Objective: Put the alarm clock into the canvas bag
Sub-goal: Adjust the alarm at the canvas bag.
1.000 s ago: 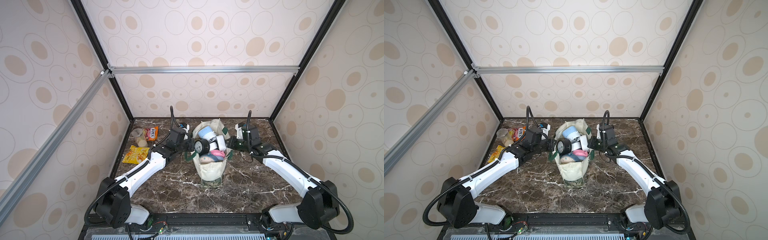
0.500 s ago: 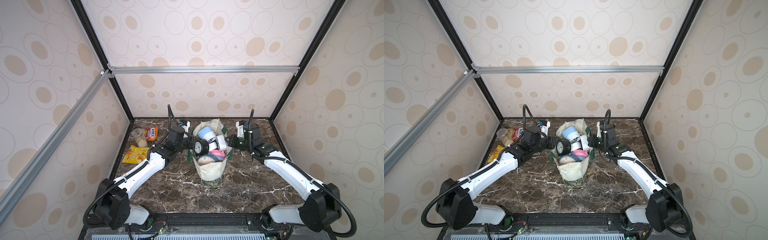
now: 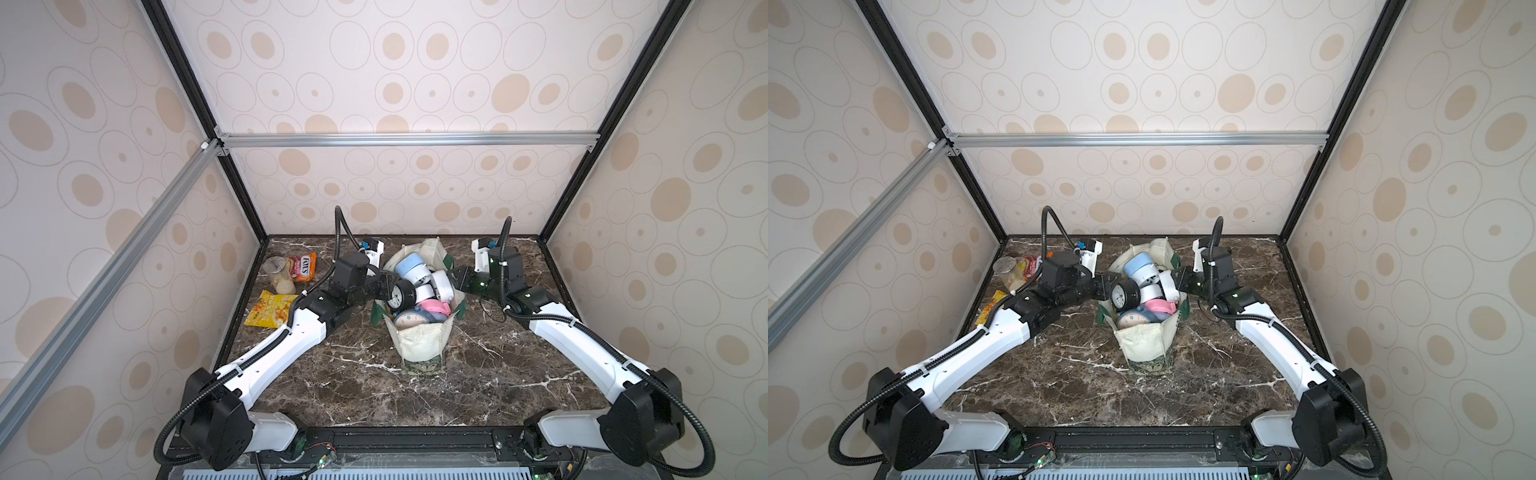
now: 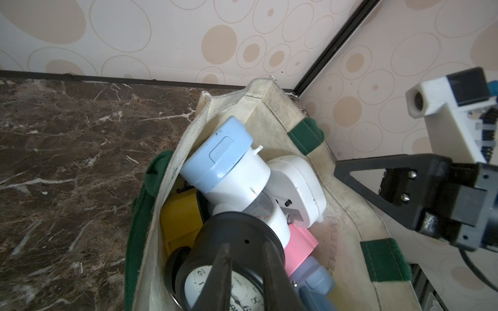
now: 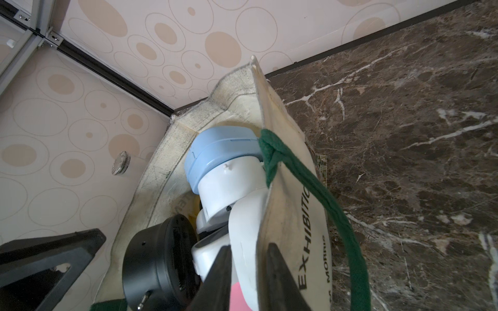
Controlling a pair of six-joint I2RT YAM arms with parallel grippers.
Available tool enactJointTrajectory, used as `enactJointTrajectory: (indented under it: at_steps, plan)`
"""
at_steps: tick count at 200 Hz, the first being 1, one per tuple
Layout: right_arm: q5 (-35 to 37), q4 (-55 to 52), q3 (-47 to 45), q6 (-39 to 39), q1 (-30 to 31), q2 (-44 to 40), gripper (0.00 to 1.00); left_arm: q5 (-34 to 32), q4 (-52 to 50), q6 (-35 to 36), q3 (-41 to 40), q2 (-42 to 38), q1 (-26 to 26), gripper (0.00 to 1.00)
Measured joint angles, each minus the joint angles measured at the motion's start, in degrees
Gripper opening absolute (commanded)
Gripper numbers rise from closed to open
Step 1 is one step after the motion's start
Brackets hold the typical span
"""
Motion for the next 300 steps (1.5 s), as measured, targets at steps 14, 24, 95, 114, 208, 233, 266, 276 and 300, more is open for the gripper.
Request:
enactJointTrajectory:
  at_steps: [14, 24, 95, 114, 208, 233, 266, 276, 300]
  plan:
    - [0.0, 0.0, 0.0, 0.0, 0.0, 0.0, 0.27, -0.1, -0.7, 0.3, 0.0, -0.6, -1.1, 0.16]
    - [0.0, 0.0, 0.0, 0.0, 0.0, 0.0, 0.27, -0.2, -0.9, 0.4, 0.0, -0.6, -1.9, 0.14]
    - [0.1, -0.4, 0.0, 0.0, 0.0, 0.0, 0.27, -0.1, -0.1, 0.2, -1.5, 4.1, -4.5, 0.13]
    - [0.7, -0.9, 0.0, -0.1, 0.0, -0.1, 0.27, 0.2, 1.1, -0.2, -1.7, 5.0, -4.7, 0.12]
    - [2.0, -1.3, 0.0, -2.0, -0.1, -2.6, 0.75, 0.3, 2.3, 1.1, 2.1, 3.7, -5.0, 0.34]
    - [2.3, -1.5, 0.3, -3.8, -0.1, -4.7, 1.0, -0.8, 4.1, 2.4, 2.0, -0.8, -4.5, 0.66]
    - [3.7, -2.1, 0.3, -6.0, -0.5, -11.0, 1.0, -2.9, 11.0, 3.3, -3.3, -10.9, -2.4, 0.98]
    - [4.5, -2.5, 0.1, -6.6, -0.8, -13.6, 1.0, -4.6, 13.0, 3.5, -6.2, -14.9, -1.3, 0.98]
    - [8.0, -3.8, -2.8, -9.5, -1.4, -21.4, 1.0, -11.2, 15.4, 4.5, -12.4, -23.1, 0.3, 0.98]
